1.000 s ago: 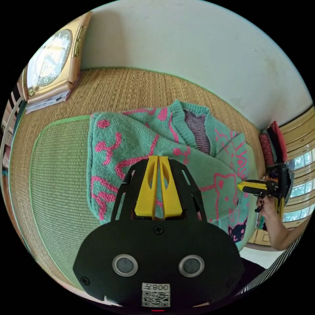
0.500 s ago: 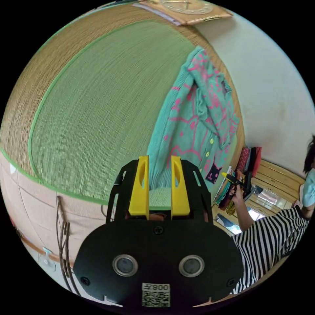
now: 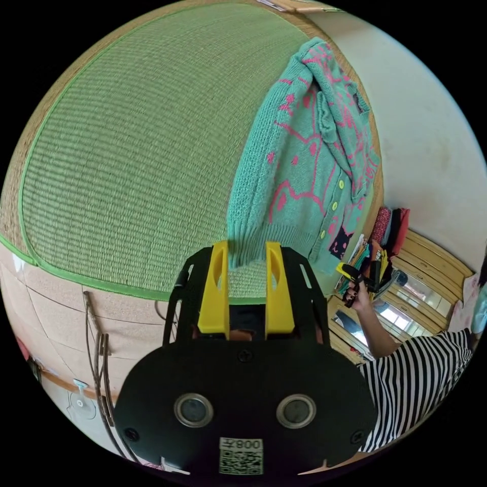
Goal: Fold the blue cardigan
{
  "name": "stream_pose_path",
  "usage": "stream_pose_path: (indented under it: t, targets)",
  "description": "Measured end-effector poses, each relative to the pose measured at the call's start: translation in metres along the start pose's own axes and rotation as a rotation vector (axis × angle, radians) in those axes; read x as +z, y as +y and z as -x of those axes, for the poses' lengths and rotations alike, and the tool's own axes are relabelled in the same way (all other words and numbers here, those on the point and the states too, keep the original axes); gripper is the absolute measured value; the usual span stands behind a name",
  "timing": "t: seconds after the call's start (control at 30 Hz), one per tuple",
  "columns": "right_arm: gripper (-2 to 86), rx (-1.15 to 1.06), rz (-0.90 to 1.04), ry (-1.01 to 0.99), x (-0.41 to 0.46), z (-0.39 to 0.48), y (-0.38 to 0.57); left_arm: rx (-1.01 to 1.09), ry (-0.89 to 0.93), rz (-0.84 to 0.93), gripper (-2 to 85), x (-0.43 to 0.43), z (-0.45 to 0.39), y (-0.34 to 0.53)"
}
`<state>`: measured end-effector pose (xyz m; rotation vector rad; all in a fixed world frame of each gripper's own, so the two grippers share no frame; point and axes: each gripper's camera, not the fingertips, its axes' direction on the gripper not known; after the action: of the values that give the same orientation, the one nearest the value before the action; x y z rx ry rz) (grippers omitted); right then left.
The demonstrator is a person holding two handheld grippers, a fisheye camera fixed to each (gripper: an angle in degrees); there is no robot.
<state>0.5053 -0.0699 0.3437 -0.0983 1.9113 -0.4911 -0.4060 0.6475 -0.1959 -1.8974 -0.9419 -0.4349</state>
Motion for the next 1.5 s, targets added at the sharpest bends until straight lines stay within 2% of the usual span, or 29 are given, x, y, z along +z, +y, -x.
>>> stream_pose_path:
  t: [0.27,0.43,0.53,0.63,0.8,0.97,1.23,1.37,1.5]
  targets:
    - [10.5,0.049,-0.077,-0.062,0.005,-0.013,0.017,0.060,-0.015,0.102,9.1,0.019,0.019,-0.005]
    - [10.6,0.102,-0.145,-0.107,0.000,-0.022,0.029,0.075,-0.058,0.080,9.7,0.015,0.027,0.001]
    - [10.8,0.117,-0.165,-0.114,0.003,-0.022,0.028,0.041,0.017,0.079,9.4,0.020,0.037,0.001]
    - [10.7,0.113,-0.128,-0.117,0.016,-0.016,0.015,0.032,0.044,0.097,7.2,0.028,0.042,-0.003]
    - [6.8,0.110,-0.059,-0.002,0.030,-0.007,-0.001,0.012,0.016,0.128,4.0,0.032,0.048,-0.005]
    - [3.6,0.074,-0.026,-0.092,0.027,-0.010,-0.002,-0.032,0.071,0.123,3.2,0.026,0.058,0.001]
    - [2.6,0.040,0.041,-0.192,0.007,-0.006,0.015,-0.037,0.058,0.168,2.9,0.010,0.054,0.019]
    - [2.4,0.014,0.149,-0.148,0.001,0.002,0.028,-0.076,0.031,0.234,2.9,0.005,0.055,0.033]
    - [2.3,0.053,0.174,-0.171,-0.002,0.001,0.031,-0.111,0.069,0.249,2.9,0.003,0.056,0.036]
